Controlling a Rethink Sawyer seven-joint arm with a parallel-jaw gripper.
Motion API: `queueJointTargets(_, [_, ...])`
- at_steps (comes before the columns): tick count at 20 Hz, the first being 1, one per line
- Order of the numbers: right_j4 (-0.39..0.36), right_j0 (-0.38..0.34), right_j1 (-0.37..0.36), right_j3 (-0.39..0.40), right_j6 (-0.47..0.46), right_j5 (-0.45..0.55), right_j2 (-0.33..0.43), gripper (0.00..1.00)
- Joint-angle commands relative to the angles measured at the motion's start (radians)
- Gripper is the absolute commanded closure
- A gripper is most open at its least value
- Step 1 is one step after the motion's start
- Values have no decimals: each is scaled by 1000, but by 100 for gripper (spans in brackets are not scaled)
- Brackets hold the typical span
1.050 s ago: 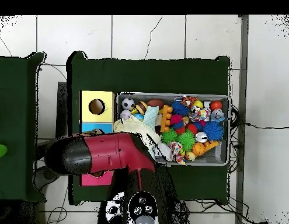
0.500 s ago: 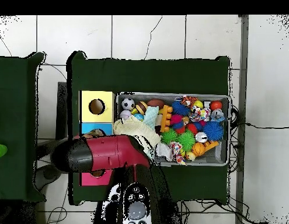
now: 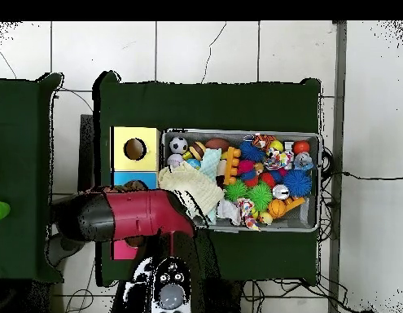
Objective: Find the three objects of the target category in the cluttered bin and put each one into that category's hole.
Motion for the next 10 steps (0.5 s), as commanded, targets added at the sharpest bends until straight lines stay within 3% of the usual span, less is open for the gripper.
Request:
queueJointTargets(1, [73,15,16,-52,264,71,-30,100])
queueJointTargets(7, [36,-17,93,-39,201,-50,-65,100])
queueJointTargets(10, [32,-28,92,-23,184,-66,-63,100])
